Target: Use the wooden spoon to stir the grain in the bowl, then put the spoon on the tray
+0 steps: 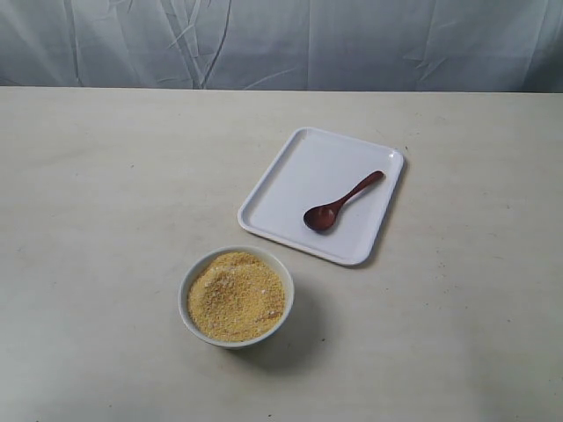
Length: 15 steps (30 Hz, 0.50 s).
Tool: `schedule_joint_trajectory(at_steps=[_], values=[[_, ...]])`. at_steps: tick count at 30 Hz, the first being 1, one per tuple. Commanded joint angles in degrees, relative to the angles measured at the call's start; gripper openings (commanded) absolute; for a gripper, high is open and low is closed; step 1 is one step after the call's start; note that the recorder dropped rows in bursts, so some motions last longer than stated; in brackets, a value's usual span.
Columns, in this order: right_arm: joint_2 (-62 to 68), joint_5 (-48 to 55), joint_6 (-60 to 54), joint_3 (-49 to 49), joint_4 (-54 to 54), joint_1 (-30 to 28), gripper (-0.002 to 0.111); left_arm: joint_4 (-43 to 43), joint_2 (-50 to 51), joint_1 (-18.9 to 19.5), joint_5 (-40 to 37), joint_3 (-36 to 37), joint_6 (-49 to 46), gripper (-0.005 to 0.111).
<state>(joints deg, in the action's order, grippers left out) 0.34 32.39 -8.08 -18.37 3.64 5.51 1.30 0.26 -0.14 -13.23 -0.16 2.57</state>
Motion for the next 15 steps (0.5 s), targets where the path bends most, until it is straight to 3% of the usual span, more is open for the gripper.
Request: schedule_joint_trajectory(at_steps=[1, 15], values=[[-0.34, -2.01, 1.31, 4.01, -2.28, -0.21, 0.000, -0.01, -0.26, -0.04, 0.29, 0.16, -0.09, 0.000], [-0.34, -6.46, 1.46, 11.08, -4.71, -0.21, 0.000, -0.01, -0.26, -0.04, 0.29, 0.16, -0.09, 0.000]])
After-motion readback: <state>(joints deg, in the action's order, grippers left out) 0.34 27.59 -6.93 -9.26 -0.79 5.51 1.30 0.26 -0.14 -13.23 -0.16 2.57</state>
